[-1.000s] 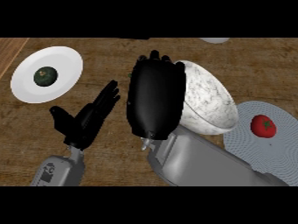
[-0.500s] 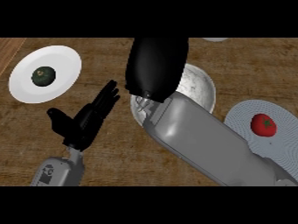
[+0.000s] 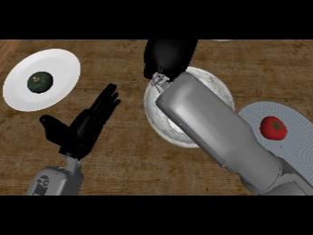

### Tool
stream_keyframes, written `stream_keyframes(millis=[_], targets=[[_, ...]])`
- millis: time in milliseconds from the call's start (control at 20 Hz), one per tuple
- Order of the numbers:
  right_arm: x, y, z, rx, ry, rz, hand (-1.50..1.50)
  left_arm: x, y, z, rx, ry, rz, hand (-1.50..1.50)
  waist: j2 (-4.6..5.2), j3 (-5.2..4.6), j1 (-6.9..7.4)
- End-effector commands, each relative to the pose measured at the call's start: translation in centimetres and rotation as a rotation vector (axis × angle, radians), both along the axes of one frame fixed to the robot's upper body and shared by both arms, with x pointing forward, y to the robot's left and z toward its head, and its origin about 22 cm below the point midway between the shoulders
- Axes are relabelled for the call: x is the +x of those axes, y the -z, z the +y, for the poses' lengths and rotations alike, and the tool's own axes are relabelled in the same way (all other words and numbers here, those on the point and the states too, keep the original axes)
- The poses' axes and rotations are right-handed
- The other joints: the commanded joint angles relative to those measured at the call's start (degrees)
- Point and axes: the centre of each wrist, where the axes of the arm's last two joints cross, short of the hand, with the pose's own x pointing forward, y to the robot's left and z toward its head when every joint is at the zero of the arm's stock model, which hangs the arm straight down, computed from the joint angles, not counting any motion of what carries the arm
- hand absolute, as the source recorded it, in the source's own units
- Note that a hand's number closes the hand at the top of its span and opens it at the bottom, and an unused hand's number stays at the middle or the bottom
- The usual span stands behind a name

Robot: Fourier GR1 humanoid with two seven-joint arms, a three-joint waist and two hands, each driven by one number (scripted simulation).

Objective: Pick the bell pepper from the placemat and place it in the bowl

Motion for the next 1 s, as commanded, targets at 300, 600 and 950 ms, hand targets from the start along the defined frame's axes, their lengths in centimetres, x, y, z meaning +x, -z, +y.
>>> stream_keyframes(millis=[300, 600, 950], targets=[[4.1, 5.9, -4.7, 0.277, 0.327, 0.166, -1.50, 0.0, -0.6, 0.0, -0.015, 0.001, -0.007, 0.00, 0.48, 0.10, 0.05], [3.7, 6.7, -5.2, 0.465, 0.187, 0.000, -1.50, 0.1, -1.0, 0.1, -0.001, 0.002, -0.005, 0.00, 0.30, 0.15, 0.20], [1.6, 2.5, -5.1, 0.741, -0.031, -0.531, -1.50, -0.7, 1.2, 0.6, -0.015, -0.033, 0.027, 0.00, -0.40, 0.17, -1.70]])
